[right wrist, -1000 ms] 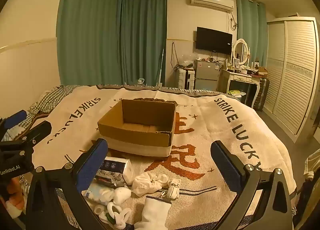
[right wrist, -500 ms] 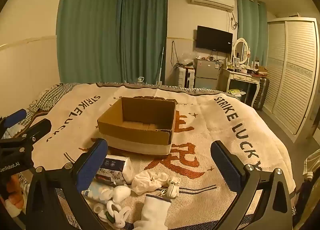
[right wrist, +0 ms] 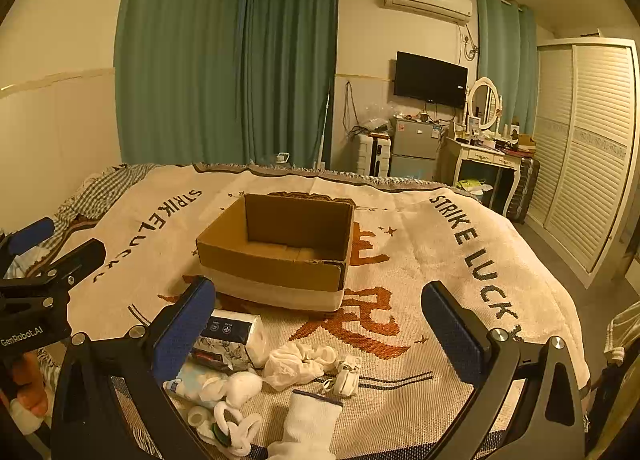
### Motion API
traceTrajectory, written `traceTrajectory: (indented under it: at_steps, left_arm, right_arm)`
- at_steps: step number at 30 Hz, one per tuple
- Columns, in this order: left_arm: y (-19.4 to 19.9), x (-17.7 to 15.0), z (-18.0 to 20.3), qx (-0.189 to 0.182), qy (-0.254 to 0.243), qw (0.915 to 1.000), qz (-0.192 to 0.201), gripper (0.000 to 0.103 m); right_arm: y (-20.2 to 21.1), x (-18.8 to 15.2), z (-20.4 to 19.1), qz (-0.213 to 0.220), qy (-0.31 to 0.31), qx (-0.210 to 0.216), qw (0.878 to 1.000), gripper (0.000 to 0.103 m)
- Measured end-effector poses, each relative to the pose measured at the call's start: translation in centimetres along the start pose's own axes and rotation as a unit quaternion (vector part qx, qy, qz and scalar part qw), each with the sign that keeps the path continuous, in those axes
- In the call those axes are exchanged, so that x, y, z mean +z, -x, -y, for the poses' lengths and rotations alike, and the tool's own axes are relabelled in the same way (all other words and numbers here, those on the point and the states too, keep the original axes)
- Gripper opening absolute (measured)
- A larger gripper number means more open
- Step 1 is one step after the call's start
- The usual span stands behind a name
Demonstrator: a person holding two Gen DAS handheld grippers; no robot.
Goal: Organize soft objects
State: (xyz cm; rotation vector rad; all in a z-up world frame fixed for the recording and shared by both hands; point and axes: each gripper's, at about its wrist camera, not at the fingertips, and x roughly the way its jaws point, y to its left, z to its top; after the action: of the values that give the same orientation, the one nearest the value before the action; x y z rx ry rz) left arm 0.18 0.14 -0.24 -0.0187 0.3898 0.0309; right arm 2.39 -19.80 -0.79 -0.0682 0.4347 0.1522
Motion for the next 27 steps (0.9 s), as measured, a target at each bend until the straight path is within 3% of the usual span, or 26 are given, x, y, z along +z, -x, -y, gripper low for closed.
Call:
traceTrajectory:
  at_steps: [27]
  left_arm:
    - [-0.09, -0.43, 0.24, -0.001, -0.001, 1.0000, -0.005, 0.103]
  right_arm:
    - [0.00, -0.26, 0.23, -0.008, -0.002, -0.006, 1.000, 0.103]
